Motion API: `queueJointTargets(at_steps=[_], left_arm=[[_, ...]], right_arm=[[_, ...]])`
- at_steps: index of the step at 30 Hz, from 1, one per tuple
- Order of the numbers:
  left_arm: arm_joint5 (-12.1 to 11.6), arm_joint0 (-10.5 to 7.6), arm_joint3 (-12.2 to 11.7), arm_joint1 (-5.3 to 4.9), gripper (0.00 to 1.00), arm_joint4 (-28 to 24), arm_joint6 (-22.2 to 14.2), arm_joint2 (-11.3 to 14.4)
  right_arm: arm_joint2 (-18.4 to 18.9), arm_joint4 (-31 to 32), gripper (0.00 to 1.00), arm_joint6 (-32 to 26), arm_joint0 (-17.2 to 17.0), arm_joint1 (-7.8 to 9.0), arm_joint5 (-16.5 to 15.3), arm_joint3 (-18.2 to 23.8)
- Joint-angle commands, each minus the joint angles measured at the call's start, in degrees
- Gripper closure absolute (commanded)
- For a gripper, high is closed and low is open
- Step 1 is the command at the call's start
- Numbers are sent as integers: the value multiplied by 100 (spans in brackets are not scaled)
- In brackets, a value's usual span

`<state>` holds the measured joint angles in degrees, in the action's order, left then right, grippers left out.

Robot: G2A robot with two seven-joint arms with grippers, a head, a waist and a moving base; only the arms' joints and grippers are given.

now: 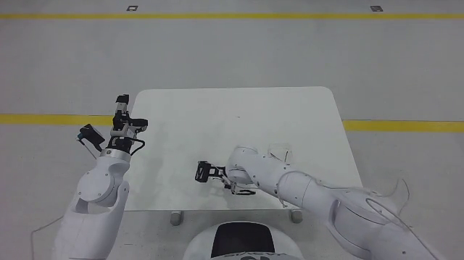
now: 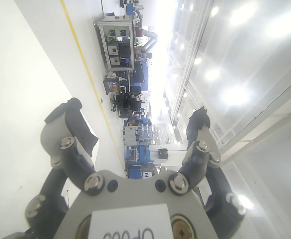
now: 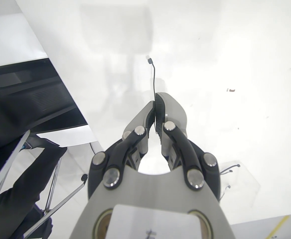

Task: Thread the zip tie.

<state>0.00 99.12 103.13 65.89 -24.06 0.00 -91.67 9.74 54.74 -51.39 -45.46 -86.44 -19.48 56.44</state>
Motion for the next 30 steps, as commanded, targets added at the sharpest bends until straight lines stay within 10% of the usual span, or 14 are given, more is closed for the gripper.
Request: queueJointTargets(at_steps=[1, 22, 30], left_arm=[[0, 0, 0, 0, 0, 0, 0, 0], [0, 0, 0, 0, 0, 0, 0, 0], [0, 0, 0, 0, 0, 0, 0, 0]], right_arm=[[5, -52, 100, 110, 27, 110, 0, 68], [1433, -437, 100, 2351, -993, 2129, 0, 1720], [1453, -823, 100, 3305, -1222, 2748, 0, 2098]])
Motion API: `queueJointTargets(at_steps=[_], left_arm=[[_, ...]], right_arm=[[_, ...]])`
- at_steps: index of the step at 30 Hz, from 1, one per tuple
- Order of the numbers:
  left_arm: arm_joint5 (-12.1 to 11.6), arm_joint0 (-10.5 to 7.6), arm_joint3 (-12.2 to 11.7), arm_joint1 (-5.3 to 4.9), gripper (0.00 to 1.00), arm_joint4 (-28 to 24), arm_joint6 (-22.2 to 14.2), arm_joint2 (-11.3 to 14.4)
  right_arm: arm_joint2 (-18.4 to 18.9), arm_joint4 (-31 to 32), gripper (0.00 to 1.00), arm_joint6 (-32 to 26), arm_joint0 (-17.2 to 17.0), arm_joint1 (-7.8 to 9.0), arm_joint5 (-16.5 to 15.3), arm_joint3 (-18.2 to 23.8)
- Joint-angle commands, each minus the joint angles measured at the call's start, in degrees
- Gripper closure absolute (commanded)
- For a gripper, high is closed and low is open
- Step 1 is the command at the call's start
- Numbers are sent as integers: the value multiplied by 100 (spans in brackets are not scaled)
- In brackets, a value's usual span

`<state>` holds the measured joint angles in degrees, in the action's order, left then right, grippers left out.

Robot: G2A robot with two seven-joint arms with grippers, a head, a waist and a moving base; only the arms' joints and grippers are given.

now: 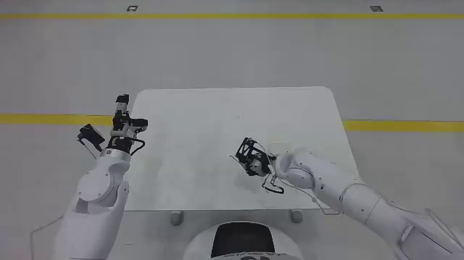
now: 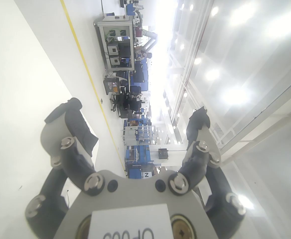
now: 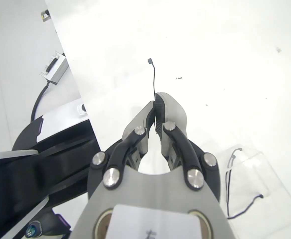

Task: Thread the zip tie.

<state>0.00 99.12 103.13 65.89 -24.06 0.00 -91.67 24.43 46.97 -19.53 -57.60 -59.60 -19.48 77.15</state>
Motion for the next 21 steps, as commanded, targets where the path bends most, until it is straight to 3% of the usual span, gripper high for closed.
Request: queueJointTargets(at_steps=[1, 13, 18, 21], left_arm=[[0, 0, 0, 0, 0, 0, 0, 0], [0, 0, 0, 0, 0, 0, 0, 0], [0, 0, 0, 0, 0, 0, 0, 0], [0, 0, 0, 0, 0, 0, 0, 0]], right_arm=[[-34, -114, 100, 253, -22, 119, 0, 50], [-732, -741, 100, 1640, 226, 678, 0, 155], [-1184, -707, 100, 1842, 534, 788, 0, 222], [-1184, -707, 100, 1842, 534, 788, 0, 222]])
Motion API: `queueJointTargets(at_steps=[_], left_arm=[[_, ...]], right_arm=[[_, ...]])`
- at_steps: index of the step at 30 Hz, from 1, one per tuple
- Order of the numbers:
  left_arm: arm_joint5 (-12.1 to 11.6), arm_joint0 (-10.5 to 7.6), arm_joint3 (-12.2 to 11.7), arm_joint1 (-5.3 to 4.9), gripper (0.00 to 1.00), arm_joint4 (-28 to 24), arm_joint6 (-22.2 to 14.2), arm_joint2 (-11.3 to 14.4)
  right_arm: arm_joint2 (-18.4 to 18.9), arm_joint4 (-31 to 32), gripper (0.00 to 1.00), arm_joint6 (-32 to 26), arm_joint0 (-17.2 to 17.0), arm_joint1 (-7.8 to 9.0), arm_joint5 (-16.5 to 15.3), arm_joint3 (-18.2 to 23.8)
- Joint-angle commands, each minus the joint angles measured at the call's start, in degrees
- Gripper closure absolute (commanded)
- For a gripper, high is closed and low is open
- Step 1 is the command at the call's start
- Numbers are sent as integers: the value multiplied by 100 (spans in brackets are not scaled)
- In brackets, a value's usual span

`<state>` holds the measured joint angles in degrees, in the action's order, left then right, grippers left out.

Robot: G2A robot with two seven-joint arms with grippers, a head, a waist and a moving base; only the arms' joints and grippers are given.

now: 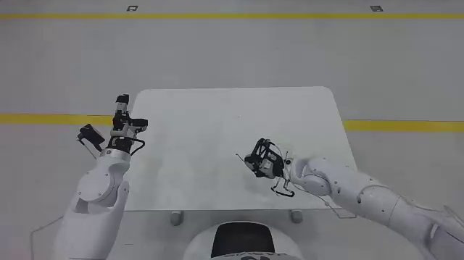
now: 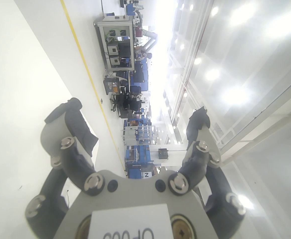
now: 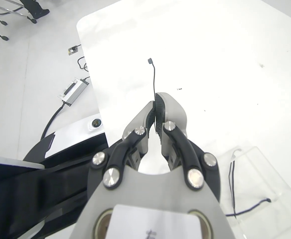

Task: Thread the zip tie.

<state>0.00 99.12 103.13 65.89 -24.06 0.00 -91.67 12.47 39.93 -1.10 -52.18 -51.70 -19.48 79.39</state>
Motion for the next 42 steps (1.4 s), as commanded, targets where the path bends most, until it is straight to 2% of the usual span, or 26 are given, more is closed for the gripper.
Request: queueJointTargets(at_steps=[1, 8, 13, 22, 29, 35, 42], left_arm=[[0, 0, 0, 0, 0, 0, 0, 0], [0, 0, 0, 0, 0, 0, 0, 0], [0, 0, 0, 0, 0, 0, 0, 0], [0, 0, 0, 0, 0, 0, 0, 0], [0, 0, 0, 0, 0, 0, 0, 0], [0, 0, 0, 0, 0, 0, 0, 0], [0, 0, 0, 0, 0, 0, 0, 0]], right_arm=[[11, -3, 100, -1, -7, -2, 0, -2], [11, -3, 100, -1, -7, -2, 0, -2], [132, -485, 100, 394, -136, 28, 0, 49], [-145, -1599, 100, 1239, -64, 296, 0, 293], [-273, -1964, 100, 1680, -28, 460, 0, 545], [-273, -2334, 100, 1758, -60, 529, 0, 762], [-273, -2773, 100, 1640, 2, 562, 0, 786]])
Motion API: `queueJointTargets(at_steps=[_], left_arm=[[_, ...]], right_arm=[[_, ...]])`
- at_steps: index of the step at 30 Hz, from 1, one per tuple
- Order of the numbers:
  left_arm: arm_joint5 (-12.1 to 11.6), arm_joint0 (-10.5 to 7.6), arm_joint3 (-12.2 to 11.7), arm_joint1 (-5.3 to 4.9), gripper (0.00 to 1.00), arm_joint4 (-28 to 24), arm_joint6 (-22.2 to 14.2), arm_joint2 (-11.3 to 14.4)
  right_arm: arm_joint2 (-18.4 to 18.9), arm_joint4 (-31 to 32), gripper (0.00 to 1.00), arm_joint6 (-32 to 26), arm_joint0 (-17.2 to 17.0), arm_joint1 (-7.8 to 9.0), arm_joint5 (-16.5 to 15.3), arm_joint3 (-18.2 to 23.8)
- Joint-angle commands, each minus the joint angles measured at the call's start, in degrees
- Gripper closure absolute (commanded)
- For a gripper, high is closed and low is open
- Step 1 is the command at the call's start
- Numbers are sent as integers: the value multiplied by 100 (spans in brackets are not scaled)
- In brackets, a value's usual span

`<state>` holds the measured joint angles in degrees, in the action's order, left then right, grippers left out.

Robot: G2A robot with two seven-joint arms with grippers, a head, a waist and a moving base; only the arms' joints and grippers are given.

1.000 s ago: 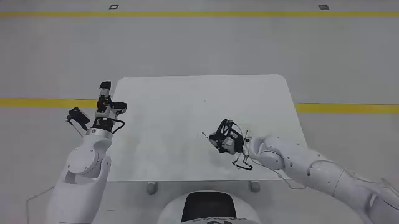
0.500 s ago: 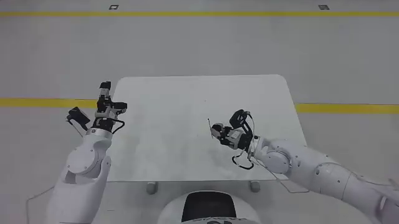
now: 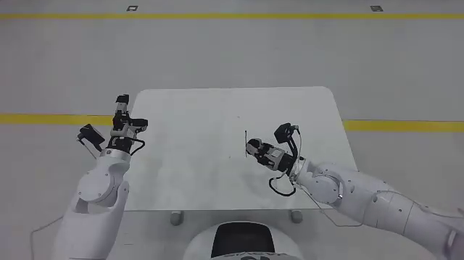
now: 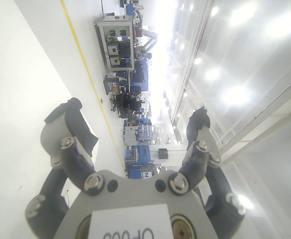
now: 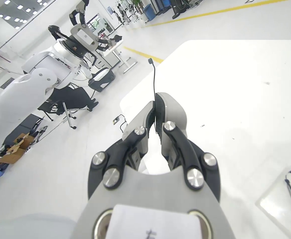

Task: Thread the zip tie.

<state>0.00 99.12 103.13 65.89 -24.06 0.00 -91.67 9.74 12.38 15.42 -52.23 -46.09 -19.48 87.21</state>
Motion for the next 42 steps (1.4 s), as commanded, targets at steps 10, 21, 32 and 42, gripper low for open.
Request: queueJointTargets(at_steps=[10, 21, 32, 42], left_arm=[[0, 0, 0, 0, 0, 0, 0, 0], [0, 0, 0, 0, 0, 0, 0, 0], [0, 0, 0, 0, 0, 0, 0, 0], [0, 0, 0, 0, 0, 0, 0, 0]], right_arm=[[0, 11, 100, -64, 30, 2, 0, 35], [326, -232, 100, -396, 94, 4, 0, 37], [1187, -2049, 100, -2725, 298, -42, 0, 77], [2156, -2886, 100, -4027, -308, -315, 0, 20]])
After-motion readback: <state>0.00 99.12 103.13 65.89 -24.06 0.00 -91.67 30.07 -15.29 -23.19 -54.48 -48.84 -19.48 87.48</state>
